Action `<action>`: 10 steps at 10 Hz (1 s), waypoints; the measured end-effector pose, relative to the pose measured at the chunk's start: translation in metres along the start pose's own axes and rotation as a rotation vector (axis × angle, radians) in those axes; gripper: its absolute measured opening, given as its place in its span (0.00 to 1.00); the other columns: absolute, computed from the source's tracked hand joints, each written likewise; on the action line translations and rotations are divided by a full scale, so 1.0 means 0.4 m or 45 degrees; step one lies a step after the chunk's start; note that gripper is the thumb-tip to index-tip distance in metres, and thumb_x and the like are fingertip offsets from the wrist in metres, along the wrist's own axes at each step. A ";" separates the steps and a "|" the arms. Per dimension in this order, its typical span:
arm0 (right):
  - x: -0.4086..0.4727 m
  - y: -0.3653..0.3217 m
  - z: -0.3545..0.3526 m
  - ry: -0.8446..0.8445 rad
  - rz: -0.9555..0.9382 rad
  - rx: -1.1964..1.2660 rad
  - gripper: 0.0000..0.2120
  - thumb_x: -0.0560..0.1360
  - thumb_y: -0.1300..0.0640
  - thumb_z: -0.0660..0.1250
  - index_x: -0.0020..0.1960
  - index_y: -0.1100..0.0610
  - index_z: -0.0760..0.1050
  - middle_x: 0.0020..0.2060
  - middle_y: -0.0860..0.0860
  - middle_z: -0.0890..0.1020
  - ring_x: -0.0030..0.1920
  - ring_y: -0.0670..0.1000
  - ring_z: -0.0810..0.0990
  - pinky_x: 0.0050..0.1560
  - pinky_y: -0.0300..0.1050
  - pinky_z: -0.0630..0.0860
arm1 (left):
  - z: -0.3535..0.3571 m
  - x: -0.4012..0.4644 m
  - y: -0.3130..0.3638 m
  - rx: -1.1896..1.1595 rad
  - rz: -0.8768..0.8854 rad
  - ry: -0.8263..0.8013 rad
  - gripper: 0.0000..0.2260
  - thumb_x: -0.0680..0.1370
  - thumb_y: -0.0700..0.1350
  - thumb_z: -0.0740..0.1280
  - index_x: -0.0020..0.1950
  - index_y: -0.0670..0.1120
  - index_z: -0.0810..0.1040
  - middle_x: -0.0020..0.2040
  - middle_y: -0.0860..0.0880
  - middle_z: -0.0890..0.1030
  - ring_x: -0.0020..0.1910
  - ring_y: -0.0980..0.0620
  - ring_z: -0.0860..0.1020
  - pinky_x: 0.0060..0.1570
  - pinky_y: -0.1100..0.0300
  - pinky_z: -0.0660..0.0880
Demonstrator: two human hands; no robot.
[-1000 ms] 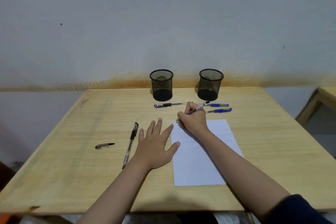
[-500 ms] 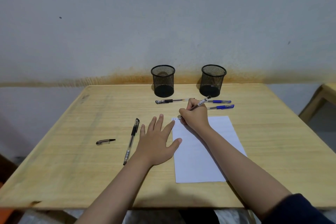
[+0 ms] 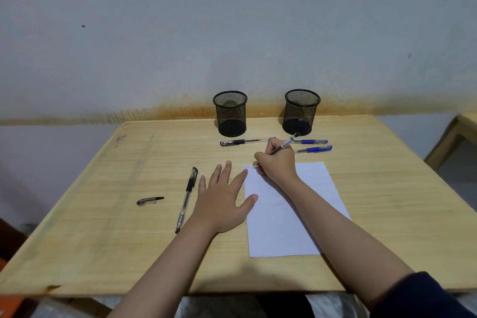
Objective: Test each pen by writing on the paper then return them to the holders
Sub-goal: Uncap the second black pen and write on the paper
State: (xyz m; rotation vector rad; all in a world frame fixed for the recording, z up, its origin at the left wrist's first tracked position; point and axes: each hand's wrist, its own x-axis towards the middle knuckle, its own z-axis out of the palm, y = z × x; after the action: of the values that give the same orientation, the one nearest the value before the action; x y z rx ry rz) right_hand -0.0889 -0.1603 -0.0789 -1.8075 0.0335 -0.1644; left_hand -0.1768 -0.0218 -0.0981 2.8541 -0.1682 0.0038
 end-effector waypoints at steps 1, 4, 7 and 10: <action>0.003 0.001 0.002 0.028 -0.020 -0.034 0.14 0.70 0.68 0.67 0.33 0.58 0.65 0.27 0.58 0.69 0.33 0.61 0.80 0.25 0.39 0.75 | 0.000 0.000 -0.002 0.012 -0.001 0.002 0.29 0.76 0.67 0.50 0.74 0.62 0.49 0.78 0.52 0.43 0.76 0.50 0.40 0.72 0.41 0.41; 0.009 0.011 0.002 0.059 0.003 -0.022 0.14 0.70 0.69 0.67 0.32 0.58 0.65 0.27 0.56 0.68 0.32 0.58 0.78 0.25 0.39 0.74 | -0.001 0.001 0.000 0.013 -0.001 0.011 0.29 0.75 0.67 0.50 0.74 0.61 0.50 0.78 0.52 0.43 0.76 0.49 0.41 0.72 0.41 0.41; 0.012 0.012 -0.004 0.159 0.080 0.049 0.13 0.70 0.67 0.68 0.33 0.58 0.67 0.28 0.57 0.71 0.32 0.58 0.80 0.35 0.52 0.81 | 0.001 0.002 -0.002 0.025 -0.008 0.013 0.29 0.75 0.67 0.51 0.74 0.62 0.50 0.78 0.52 0.44 0.77 0.50 0.42 0.72 0.41 0.42; -0.010 -0.014 -0.025 0.057 0.184 0.503 0.12 0.73 0.58 0.72 0.37 0.59 0.70 0.28 0.57 0.75 0.25 0.50 0.76 0.25 0.40 0.75 | -0.005 0.001 0.003 0.012 -0.014 -0.011 0.29 0.75 0.67 0.51 0.75 0.61 0.51 0.78 0.51 0.44 0.77 0.49 0.41 0.71 0.41 0.41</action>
State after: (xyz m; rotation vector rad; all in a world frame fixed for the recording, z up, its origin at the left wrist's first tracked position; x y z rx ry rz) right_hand -0.0945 -0.1682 -0.0717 -1.4016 0.1528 -0.0996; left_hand -0.1764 -0.0224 -0.0957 2.8647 -0.1553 -0.0105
